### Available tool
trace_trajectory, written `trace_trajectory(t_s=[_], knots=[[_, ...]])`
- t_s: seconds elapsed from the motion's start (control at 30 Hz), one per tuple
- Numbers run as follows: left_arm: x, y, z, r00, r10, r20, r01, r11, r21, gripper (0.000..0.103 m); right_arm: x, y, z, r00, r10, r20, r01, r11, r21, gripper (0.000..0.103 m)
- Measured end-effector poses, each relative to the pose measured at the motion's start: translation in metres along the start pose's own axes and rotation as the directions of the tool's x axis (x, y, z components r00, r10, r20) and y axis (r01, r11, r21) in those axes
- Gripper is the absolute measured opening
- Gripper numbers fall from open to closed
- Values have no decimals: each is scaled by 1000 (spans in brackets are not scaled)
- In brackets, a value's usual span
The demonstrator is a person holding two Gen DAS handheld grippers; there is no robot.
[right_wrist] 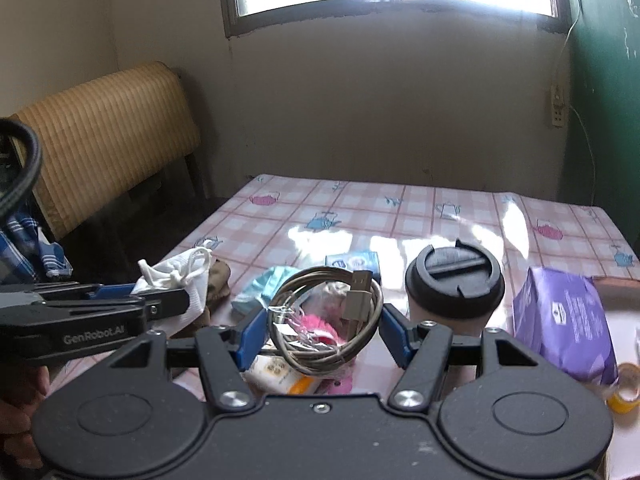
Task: Organize soft objects
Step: 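Lift the face mask and cable coil off the table with both tools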
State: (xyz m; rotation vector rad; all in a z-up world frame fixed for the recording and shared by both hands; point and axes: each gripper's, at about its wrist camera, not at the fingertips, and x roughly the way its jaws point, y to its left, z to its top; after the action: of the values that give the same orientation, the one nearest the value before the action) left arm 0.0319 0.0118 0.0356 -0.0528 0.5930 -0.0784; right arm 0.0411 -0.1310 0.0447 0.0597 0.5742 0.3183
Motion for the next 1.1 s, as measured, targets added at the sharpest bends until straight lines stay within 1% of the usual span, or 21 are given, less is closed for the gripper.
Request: trace_trajectory(t_s=[0.43,0.83,1.1], knots=[[14,-8,19,999,43,-19,-43,999,-3,42,7,-1,29,1000,-15,4,15,1000,-12,74],[17,-19,28,999,31,-16,-31,999,7,42,1,-8,41,999,-36,16,37,999,-11,74],[20,-28,30,1000,18,-24,-18,1000,17,42,-2,-16,43,999,-51,19,51,999,-5,74]])
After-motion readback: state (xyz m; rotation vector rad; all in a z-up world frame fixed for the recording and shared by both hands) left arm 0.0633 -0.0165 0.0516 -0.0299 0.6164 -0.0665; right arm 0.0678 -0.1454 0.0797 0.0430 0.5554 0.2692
